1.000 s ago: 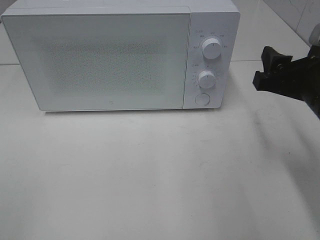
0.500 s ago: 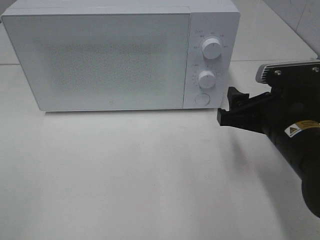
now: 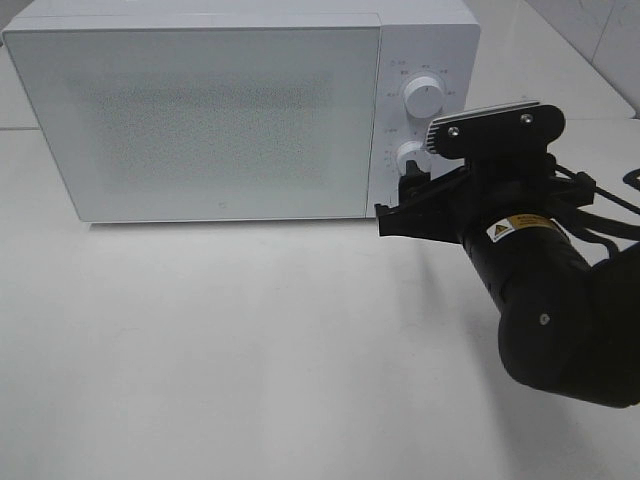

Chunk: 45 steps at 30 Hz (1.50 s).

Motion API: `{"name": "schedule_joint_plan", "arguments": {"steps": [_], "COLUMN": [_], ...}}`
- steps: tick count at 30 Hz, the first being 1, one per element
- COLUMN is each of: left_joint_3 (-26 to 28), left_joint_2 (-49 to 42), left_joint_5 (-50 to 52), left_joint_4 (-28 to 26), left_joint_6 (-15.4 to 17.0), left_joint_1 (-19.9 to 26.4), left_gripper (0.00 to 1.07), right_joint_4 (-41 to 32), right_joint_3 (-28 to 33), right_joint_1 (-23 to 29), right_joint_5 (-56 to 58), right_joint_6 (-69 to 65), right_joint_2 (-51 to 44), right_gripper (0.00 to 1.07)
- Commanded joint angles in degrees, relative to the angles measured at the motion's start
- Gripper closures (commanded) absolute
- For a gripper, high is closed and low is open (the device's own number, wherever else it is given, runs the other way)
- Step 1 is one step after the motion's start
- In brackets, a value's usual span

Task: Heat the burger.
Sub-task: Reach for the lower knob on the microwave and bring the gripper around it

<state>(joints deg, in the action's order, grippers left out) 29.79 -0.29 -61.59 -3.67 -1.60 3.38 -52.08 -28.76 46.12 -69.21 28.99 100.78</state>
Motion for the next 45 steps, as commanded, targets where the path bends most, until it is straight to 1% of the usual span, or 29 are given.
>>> {"name": "schedule_joint_plan", "arguments": {"steps": [1, 2, 6, 7, 15, 16, 18, 20, 23, 32, 35, 37, 45], "left_joint_3": [-0.2, -0.2, -0.2, -0.2, -0.2, -0.2, -0.2, -0.2, -0.2, -0.2, -0.2, -0.2, -0.2], "left_joint_2": [-1.4, -1.4, -1.4, -1.4, -1.4, -1.4, -1.4, -1.4, -1.4, -1.4, -1.4, -1.4, -1.4], "left_joint_5": [0.3, 0.3, 0.3, 0.3, 0.3, 0.3, 0.3, 0.3, 0.3, 0.3, 0.3, 0.3, 0.3], "left_joint_4": [-0.5, -0.5, -0.5, -0.5, -0.5, -0.5, -0.5, -0.5, -0.5, -0.5, -0.5, -0.4, -0.4], "left_joint_6": [0.4, 0.4, 0.4, 0.4, 0.4, 0.4, 0.4, 0.4, 0.4, 0.2, 0.2, 0.2, 0.2], "left_joint_1": [0.1, 0.1, 0.1, 0.1, 0.1, 0.1, 0.1, 0.1, 0.1, 0.1, 0.1, 0.1, 0.1], "left_gripper": [0.09, 0.09, 0.09, 0.09, 0.09, 0.09, 0.09, 0.09, 0.09, 0.09, 0.09, 0.09, 0.09], "right_joint_4": [-0.1, -0.1, -0.1, -0.1, -0.1, -0.1, -0.1, 0.1, 0.1, 0.6, 0.8, 2.4, 3.8], "right_joint_3": [-1.4, -2.6, -4.1, -5.4, -9.8, -11.0, -11.5, -13.8, -15.2, -18.3, -18.5, -19.1, -19.1], "right_joint_1": [0.1, 0.1, 0.1, 0.1, -0.2, -1.2, -1.5, -2.8, -3.3, -5.7, -6.0, -7.1, -7.4], "right_joint_5": [-10.9, -10.9, -10.9, -10.9, -10.9, -10.9, -10.9, -10.9, -10.9, -10.9, -10.9, -10.8, -10.5], "right_joint_6": [-1.2, -3.5, -5.4, -6.4, -8.4, -8.5, -8.8, -9.1, -9.1, -9.1, -9.1, -9.3, -9.6], "right_joint_2": [0.9, 2.2, 4.0, 5.2, 9.5, 10.6, 11.1, 13.2, 14.5, 17.5, 17.8, 18.6, 18.7], "right_gripper": [0.32, 0.32, 0.32, 0.32, 0.32, 0.32, 0.32, 0.32, 0.32, 0.32, 0.32, 0.32, 0.32]}}
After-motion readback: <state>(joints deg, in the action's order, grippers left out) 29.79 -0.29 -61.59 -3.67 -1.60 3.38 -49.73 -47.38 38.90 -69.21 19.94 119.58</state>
